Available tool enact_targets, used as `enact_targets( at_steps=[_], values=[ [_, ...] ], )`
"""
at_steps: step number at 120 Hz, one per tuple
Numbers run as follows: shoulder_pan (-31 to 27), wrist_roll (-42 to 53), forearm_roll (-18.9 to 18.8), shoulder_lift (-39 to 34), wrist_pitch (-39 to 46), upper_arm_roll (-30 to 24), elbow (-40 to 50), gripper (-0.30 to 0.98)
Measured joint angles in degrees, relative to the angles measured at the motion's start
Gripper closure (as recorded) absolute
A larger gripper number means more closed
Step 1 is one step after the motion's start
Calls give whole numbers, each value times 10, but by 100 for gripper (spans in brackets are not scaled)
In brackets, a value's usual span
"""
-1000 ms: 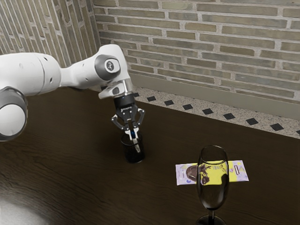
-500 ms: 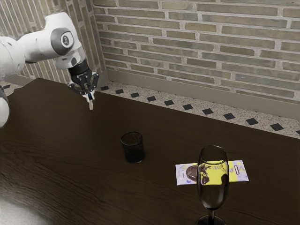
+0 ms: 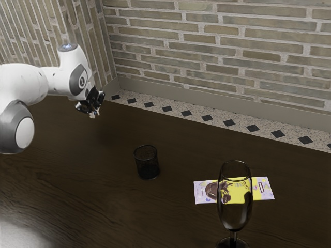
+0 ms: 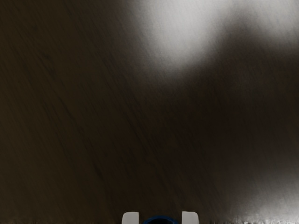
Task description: Take the marker out of the pen holder and place it to the left of the pen holder.
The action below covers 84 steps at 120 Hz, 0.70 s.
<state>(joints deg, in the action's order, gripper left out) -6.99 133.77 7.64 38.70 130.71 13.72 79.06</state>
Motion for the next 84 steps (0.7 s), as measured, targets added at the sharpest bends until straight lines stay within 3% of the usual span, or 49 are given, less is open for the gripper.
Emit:
enact_targets(
  at_steps=[29,51,68,74,84],
  values=[
    [0,-10,0,14,33,1,3,78],
    [1,-33,-15,15,33,7,10,39],
    [13,-50,-18,7,32,6,11,20],
    [24,-69,-19,-51,15,-2,48,16],
    [58,-157,-23,-258,-104,-56,116,11]
  ],
)
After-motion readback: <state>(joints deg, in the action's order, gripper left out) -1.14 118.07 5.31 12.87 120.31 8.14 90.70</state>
